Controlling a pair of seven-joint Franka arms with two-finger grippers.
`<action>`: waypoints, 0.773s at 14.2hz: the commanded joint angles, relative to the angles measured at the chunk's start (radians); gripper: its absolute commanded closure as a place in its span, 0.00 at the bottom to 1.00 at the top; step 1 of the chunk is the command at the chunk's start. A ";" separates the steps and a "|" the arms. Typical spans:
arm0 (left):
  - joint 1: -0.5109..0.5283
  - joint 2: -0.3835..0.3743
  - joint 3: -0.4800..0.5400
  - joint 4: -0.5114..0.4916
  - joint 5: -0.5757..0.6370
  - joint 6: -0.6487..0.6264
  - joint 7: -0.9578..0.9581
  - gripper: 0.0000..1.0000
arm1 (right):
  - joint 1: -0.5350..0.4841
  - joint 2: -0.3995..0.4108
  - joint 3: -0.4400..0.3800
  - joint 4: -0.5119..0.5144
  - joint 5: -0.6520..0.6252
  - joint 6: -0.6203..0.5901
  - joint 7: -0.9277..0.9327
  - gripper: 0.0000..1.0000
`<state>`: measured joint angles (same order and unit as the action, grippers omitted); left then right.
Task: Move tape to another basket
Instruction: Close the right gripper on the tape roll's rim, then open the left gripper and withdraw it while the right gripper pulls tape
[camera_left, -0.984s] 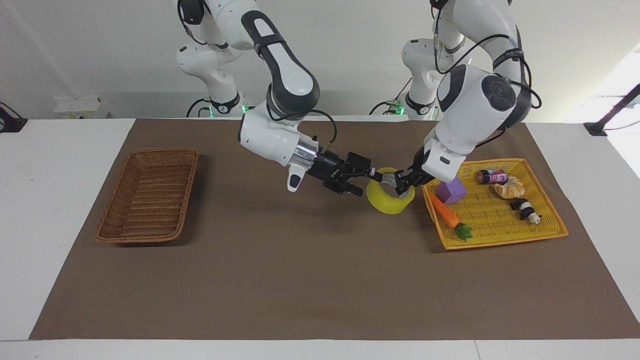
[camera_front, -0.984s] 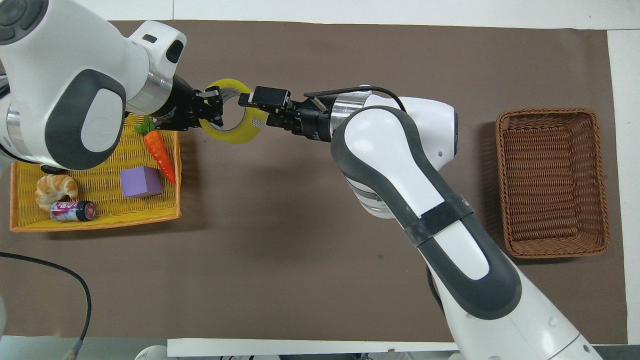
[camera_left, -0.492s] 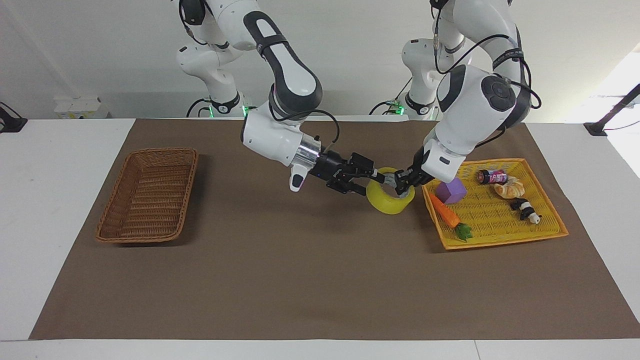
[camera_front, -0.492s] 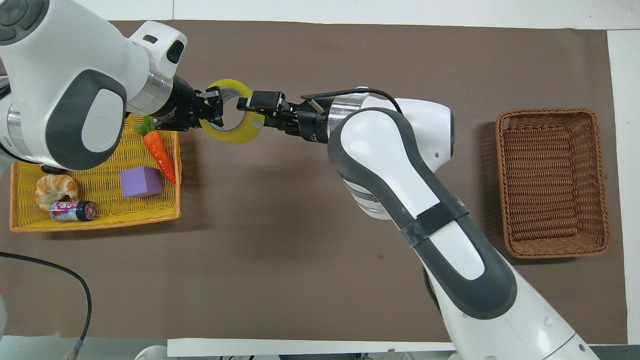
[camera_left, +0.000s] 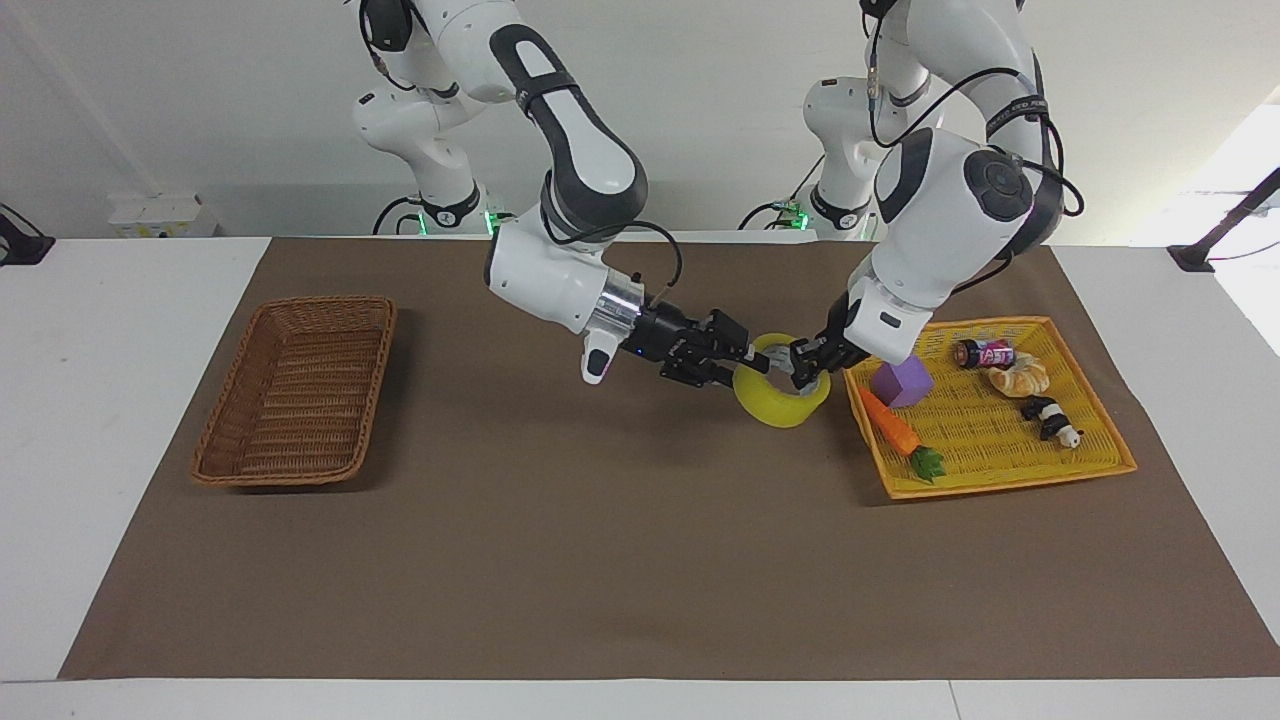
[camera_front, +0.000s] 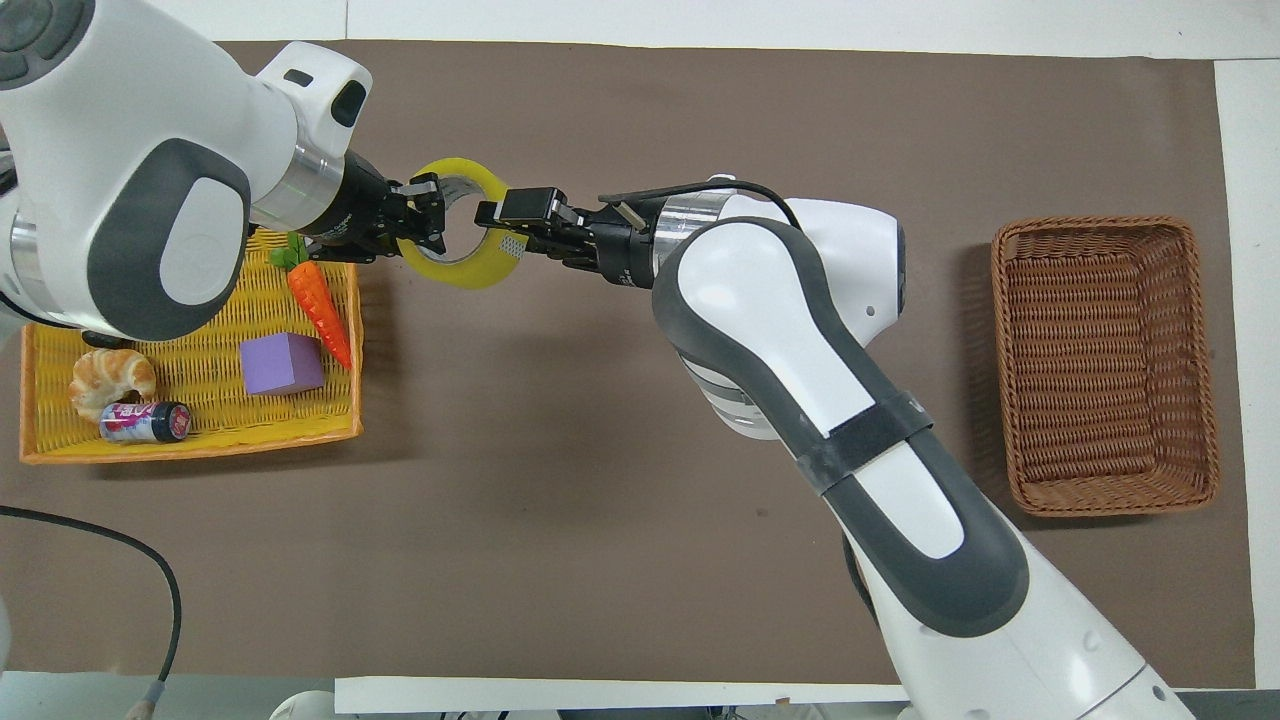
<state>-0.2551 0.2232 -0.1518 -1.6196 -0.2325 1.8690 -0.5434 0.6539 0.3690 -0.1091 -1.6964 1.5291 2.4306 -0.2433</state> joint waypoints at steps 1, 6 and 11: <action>-0.003 -0.031 0.006 -0.014 -0.013 -0.016 -0.004 0.39 | 0.004 0.008 -0.001 0.012 0.020 0.002 -0.014 1.00; 0.065 -0.140 0.031 0.013 -0.010 -0.146 0.034 0.06 | 0.004 -0.002 -0.003 0.003 0.017 -0.002 -0.016 1.00; 0.281 -0.176 0.031 0.014 0.056 -0.249 0.253 0.06 | -0.123 -0.036 -0.009 -0.049 -0.029 -0.172 -0.099 1.00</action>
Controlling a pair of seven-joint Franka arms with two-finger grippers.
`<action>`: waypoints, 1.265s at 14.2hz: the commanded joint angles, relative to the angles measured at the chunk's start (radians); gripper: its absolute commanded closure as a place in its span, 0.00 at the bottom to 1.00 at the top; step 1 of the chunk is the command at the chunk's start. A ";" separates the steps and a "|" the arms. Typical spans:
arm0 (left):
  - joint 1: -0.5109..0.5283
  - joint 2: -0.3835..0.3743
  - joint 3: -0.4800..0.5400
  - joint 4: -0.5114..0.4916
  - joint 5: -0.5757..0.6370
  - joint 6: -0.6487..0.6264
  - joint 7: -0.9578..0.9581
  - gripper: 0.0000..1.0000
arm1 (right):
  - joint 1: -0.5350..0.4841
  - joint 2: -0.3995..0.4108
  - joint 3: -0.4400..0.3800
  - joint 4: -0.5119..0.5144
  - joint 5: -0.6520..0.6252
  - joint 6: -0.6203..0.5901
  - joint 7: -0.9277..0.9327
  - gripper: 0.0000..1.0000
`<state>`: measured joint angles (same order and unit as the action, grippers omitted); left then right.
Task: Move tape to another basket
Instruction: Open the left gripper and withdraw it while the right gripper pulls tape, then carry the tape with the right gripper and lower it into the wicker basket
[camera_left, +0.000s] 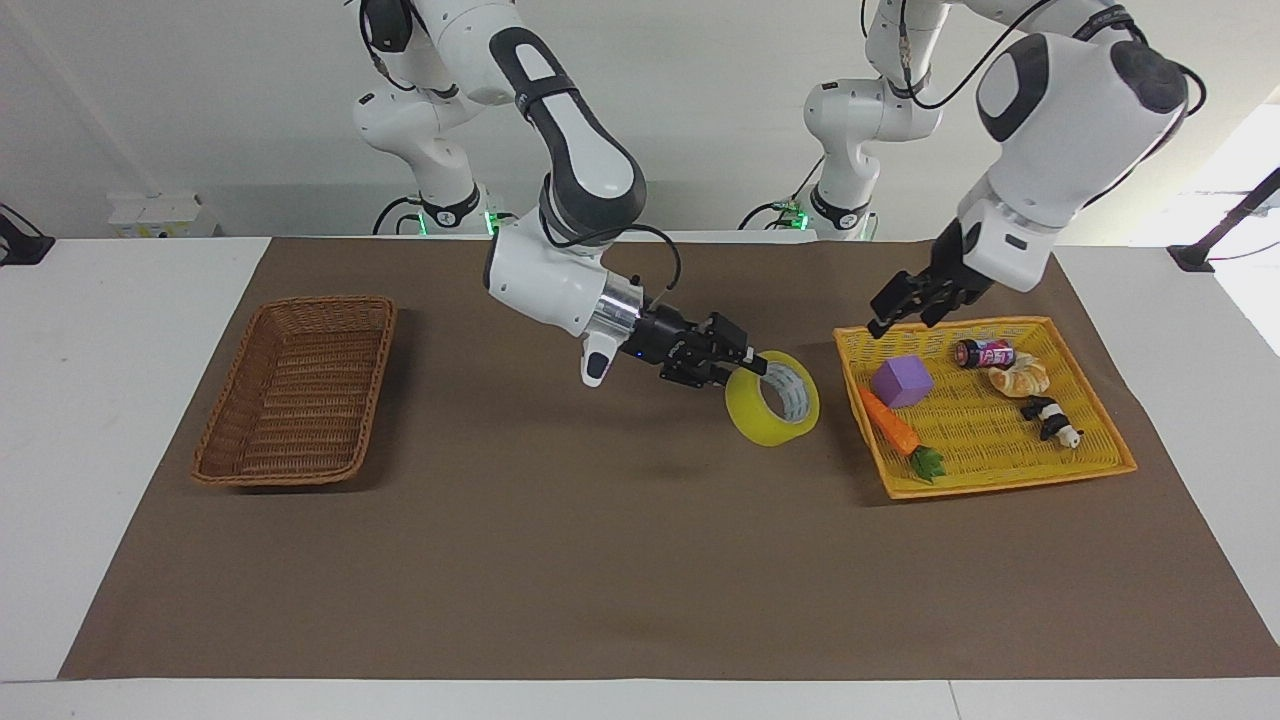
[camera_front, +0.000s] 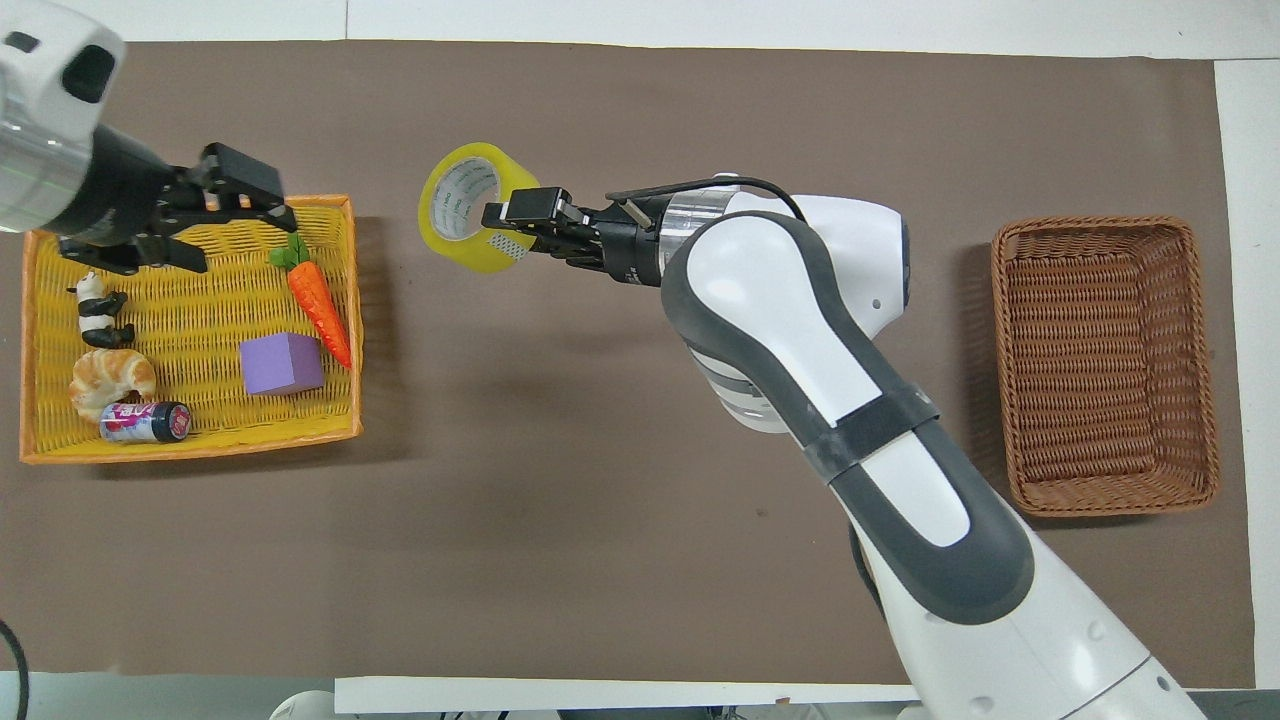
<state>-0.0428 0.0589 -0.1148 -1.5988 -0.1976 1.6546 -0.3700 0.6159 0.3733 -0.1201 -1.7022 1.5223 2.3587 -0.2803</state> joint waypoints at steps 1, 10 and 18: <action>0.114 -0.017 -0.008 -0.007 0.035 -0.039 0.123 0.05 | -0.131 -0.060 0.002 -0.062 -0.059 -0.157 -0.072 1.00; 0.184 -0.031 -0.005 -0.018 0.168 -0.055 0.299 0.01 | -0.792 -0.102 0.000 -0.068 -0.582 -0.824 -0.367 1.00; 0.202 -0.036 0.001 -0.017 0.179 -0.058 0.299 0.01 | -1.128 -0.053 0.002 -0.054 -0.935 -1.003 -0.780 1.00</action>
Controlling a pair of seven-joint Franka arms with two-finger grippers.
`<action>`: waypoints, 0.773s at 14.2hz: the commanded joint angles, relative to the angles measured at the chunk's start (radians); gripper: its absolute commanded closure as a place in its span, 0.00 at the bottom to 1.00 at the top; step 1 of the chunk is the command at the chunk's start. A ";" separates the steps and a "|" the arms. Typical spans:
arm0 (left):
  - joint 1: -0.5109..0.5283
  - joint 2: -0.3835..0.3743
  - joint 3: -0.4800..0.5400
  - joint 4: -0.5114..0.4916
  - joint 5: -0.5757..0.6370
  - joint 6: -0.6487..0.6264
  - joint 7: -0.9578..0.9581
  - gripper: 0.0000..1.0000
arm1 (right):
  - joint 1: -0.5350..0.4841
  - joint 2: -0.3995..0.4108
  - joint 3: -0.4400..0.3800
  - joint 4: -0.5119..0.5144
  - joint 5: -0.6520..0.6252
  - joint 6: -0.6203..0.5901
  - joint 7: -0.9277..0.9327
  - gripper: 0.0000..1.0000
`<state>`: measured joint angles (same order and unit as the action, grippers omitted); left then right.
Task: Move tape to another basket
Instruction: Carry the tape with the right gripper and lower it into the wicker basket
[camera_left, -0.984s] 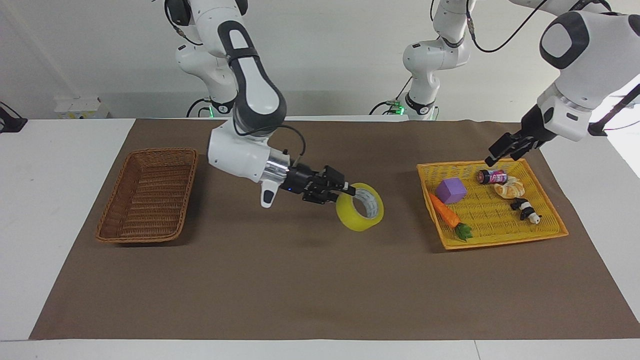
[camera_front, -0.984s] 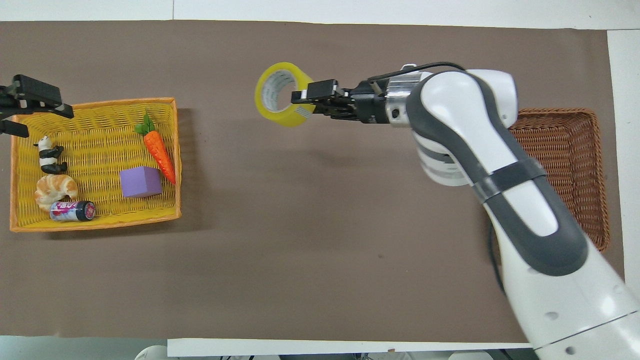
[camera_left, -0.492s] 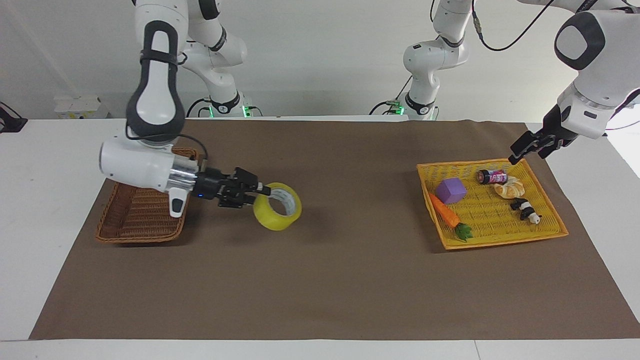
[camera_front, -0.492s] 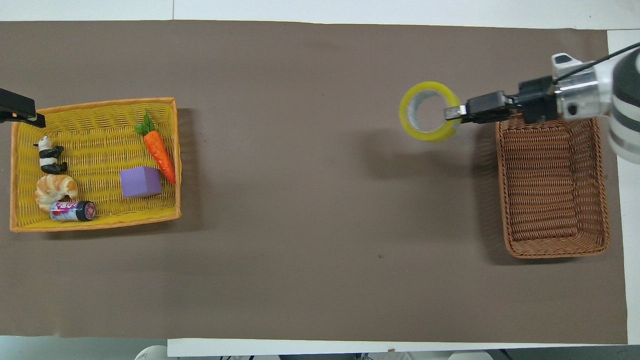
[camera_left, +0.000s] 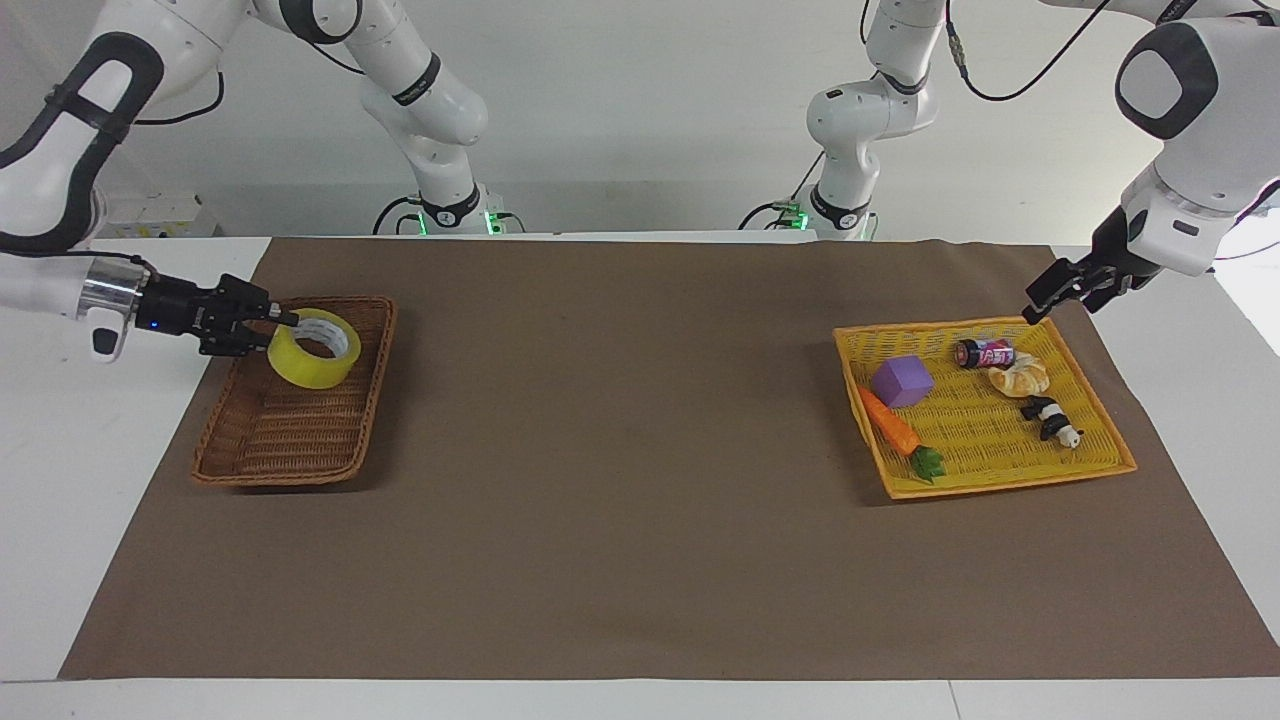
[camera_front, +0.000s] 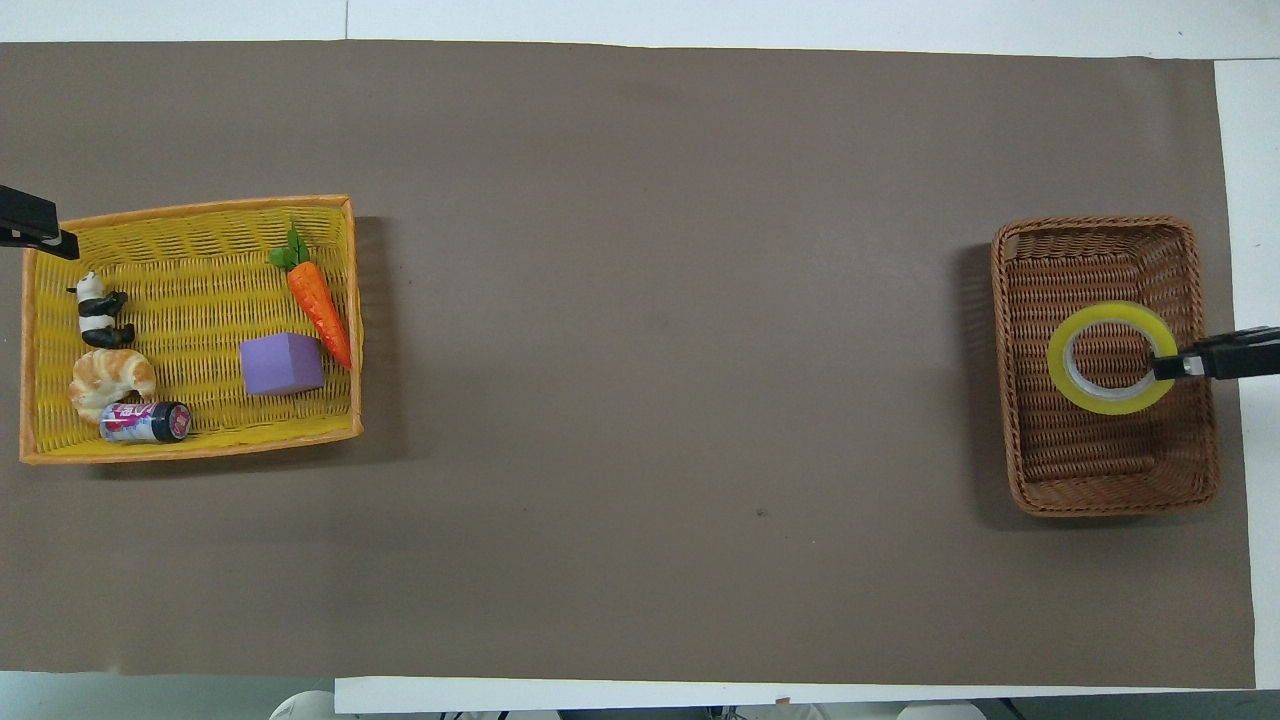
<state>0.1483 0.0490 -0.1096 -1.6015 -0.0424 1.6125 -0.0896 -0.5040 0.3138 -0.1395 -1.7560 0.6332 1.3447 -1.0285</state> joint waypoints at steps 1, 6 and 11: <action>-0.001 -0.023 -0.008 0.000 0.060 -0.026 0.022 0.01 | -0.016 0.014 0.021 -0.003 -0.064 0.022 -0.042 1.00; -0.030 0.035 -0.016 0.164 0.142 -0.218 0.022 0.01 | -0.019 0.083 0.021 -0.019 -0.070 0.068 -0.110 1.00; -0.049 0.037 -0.016 0.166 0.167 -0.223 0.024 0.01 | -0.013 0.085 0.021 -0.004 -0.102 0.097 -0.107 0.00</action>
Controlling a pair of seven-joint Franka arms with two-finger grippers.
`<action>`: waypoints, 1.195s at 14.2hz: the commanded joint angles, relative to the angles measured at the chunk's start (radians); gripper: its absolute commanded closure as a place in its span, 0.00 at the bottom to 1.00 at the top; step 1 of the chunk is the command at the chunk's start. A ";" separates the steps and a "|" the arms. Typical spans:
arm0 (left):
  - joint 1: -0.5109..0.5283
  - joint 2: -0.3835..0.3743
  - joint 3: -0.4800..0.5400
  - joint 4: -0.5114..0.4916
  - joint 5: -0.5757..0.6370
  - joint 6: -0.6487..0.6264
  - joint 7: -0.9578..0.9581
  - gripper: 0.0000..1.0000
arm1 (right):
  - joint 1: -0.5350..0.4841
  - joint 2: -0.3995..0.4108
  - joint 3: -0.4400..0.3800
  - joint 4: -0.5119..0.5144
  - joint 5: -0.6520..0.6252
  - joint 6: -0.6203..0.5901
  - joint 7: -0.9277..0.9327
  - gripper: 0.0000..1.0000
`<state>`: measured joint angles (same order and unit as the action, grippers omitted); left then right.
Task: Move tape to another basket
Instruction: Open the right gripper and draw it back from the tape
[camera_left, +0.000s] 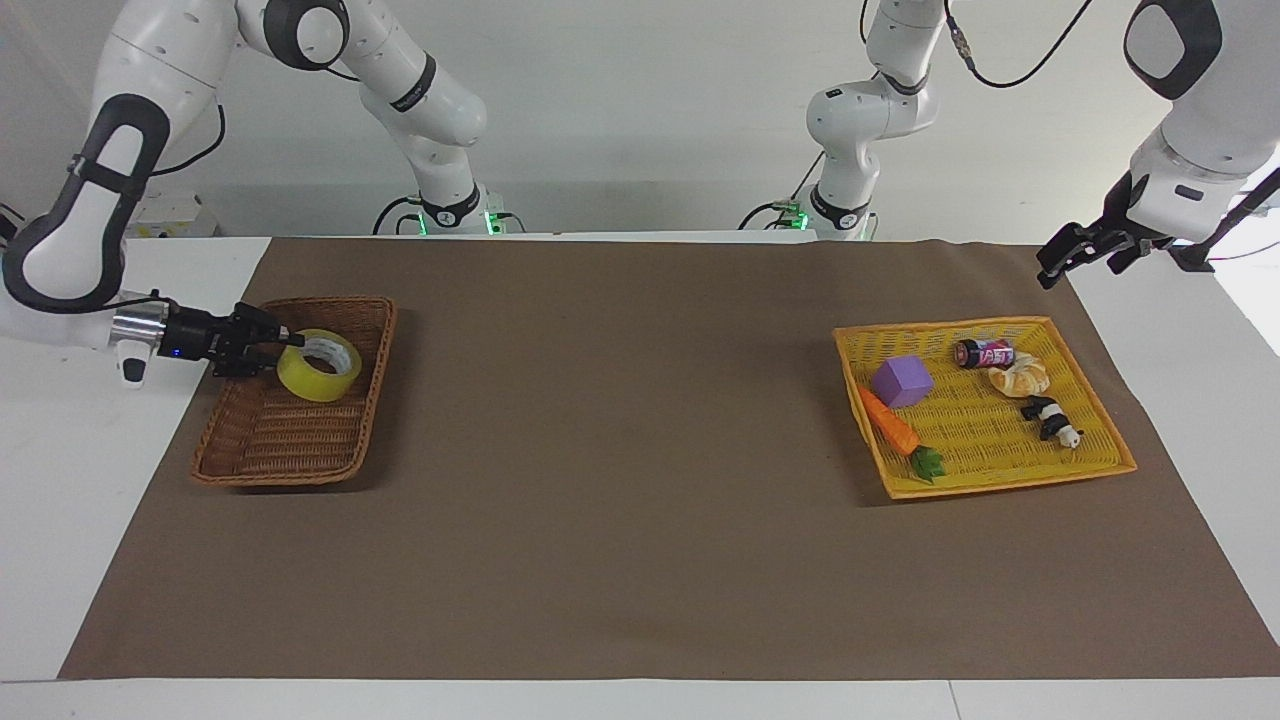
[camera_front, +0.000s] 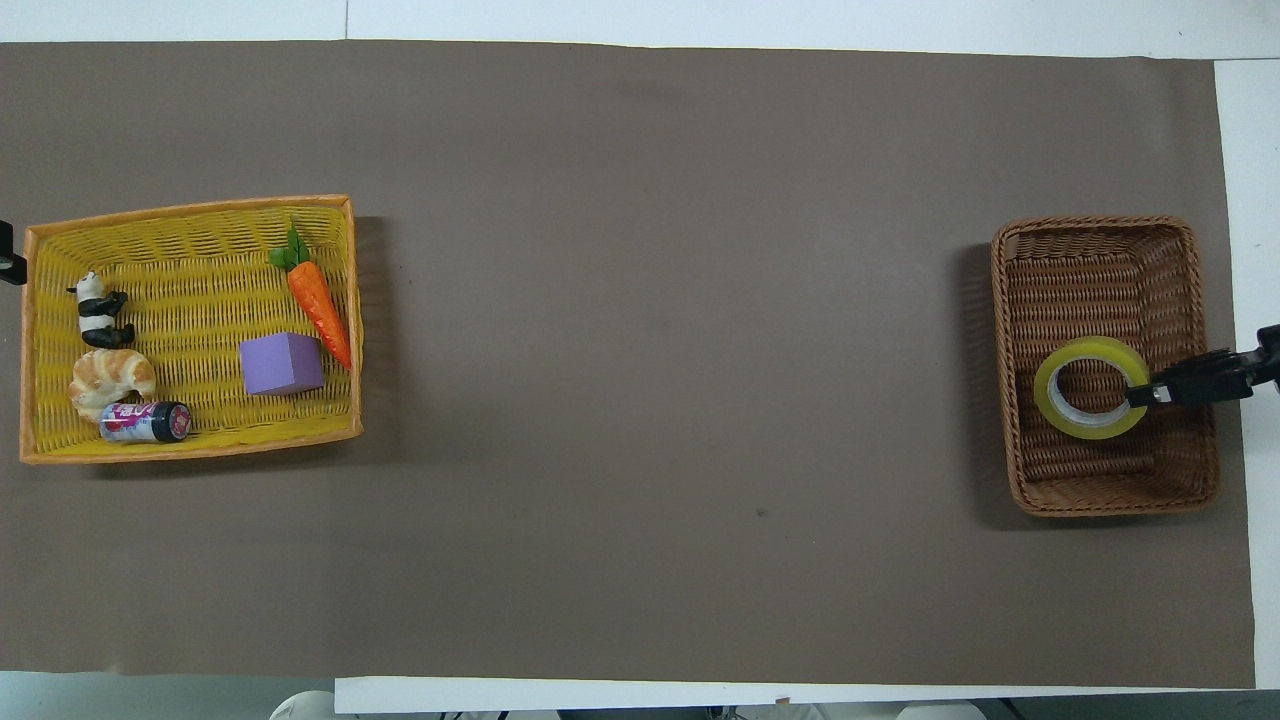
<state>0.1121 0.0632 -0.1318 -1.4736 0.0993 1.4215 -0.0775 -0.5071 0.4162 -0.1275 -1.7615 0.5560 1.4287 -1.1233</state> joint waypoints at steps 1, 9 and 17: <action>-0.012 0.023 0.006 0.039 0.023 -0.032 0.012 0.01 | -0.007 -0.020 0.009 0.019 -0.030 0.016 -0.012 0.00; -0.011 0.011 0.006 0.030 0.005 -0.001 0.027 0.01 | 0.255 -0.319 0.014 0.079 -0.348 0.150 0.219 0.00; 0.001 -0.025 0.012 -0.037 0.007 0.016 0.025 0.01 | 0.461 -0.390 0.020 0.212 -0.530 0.006 0.948 0.00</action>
<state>0.1112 0.0656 -0.1285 -1.4786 0.0999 1.4248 -0.0625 -0.0405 -0.0001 -0.1064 -1.6315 0.0650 1.4976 -0.2355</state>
